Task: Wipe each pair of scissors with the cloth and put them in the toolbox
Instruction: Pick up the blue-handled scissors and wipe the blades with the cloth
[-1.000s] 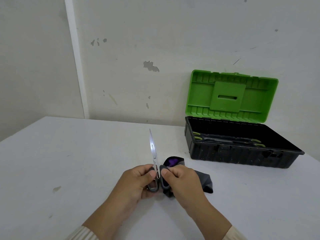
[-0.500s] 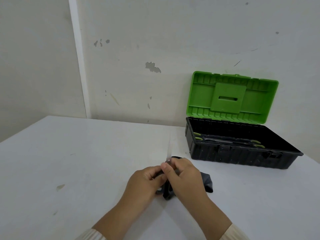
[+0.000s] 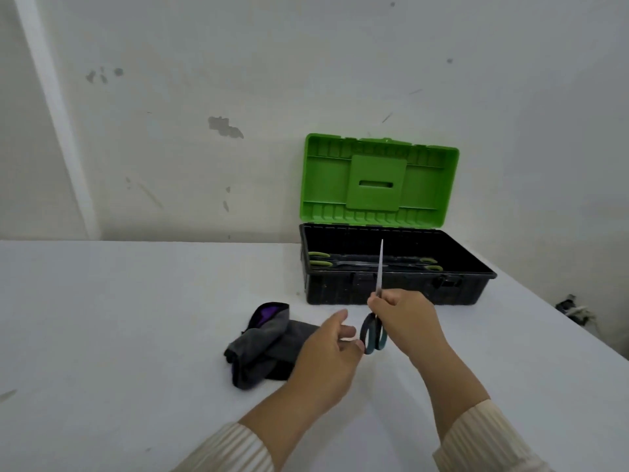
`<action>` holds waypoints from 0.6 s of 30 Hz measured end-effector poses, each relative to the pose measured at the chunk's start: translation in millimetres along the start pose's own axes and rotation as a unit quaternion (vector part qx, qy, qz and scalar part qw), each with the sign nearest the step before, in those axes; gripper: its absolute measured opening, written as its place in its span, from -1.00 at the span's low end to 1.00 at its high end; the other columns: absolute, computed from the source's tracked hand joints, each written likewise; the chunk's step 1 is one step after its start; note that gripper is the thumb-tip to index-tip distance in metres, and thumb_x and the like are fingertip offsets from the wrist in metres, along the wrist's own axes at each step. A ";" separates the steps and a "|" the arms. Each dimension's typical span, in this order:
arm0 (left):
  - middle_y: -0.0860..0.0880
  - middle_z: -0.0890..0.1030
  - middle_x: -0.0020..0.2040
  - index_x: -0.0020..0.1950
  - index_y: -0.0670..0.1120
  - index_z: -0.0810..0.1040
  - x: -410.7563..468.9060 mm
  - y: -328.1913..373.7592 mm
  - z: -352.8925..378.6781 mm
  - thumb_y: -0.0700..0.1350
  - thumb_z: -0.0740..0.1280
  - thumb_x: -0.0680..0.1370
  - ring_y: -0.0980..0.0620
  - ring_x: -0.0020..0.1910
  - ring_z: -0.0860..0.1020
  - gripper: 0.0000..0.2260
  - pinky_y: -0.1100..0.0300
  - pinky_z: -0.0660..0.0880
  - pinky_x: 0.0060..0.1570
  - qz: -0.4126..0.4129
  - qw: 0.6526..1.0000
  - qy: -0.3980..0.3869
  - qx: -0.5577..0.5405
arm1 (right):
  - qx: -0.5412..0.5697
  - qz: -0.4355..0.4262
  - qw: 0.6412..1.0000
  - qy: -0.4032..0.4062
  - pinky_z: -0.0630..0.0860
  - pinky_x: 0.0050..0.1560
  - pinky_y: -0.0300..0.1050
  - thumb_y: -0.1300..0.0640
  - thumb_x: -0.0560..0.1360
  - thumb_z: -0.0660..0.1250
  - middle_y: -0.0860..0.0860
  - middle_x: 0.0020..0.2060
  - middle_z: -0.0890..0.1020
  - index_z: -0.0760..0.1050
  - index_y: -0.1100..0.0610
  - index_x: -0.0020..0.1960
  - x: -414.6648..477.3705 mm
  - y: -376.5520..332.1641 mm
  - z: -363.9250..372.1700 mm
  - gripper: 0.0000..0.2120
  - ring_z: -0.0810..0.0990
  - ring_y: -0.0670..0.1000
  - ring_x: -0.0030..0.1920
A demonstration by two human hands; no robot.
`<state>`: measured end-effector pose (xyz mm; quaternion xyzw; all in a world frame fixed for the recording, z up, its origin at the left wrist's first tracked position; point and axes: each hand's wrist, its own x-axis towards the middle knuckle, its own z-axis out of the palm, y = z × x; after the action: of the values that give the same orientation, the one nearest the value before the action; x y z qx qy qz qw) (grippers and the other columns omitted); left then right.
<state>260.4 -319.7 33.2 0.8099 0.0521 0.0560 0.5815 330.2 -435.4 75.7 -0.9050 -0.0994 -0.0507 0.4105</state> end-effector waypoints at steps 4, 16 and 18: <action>0.02 0.21 0.53 0.54 -0.02 0.14 30.5 -6.7 34.4 -0.05 0.17 0.61 0.04 0.49 0.22 -0.50 0.21 0.17 0.43 0.026 0.970 -0.078 0.231 | -0.123 -0.052 0.989 0.059 0.42 -0.25 -0.13 0.13 0.45 0.28 0.13 -0.33 0.63 0.57 0.19 -0.20 29.4 20.0 -36.9 -0.84 0.58 0.09 -0.30; -0.03 0.14 0.56 0.54 -0.10 0.10 74.6 -28.5 58.4 0.09 -0.02 0.62 -0.01 0.53 0.08 -0.48 0.06 -0.01 0.52 0.058 0.890 0.001 0.452 | -0.451 -0.106 0.879 -0.116 0.49 -0.24 -0.12 0.21 0.44 0.20 0.08 -0.24 0.61 0.59 0.16 -0.07 182.2 53.8 -74.8 -0.80 0.53 0.09 -0.25; -0.03 0.14 0.56 0.54 -0.09 0.10 75.3 -28.5 59.0 0.09 -0.02 0.62 0.00 0.53 0.07 -0.48 0.07 -0.03 0.52 0.058 0.890 0.007 0.452 | -0.463 -0.070 0.867 -0.169 0.50 -0.20 -0.10 0.17 0.44 0.20 0.09 -0.17 0.63 0.59 0.17 -0.09 198.6 69.6 -66.3 -0.81 0.52 0.08 -0.23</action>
<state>343.2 -354.7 -10.3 0.9865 0.0283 0.0654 0.1474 538.5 -502.6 102.8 -0.9766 -0.1953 0.0339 -0.0838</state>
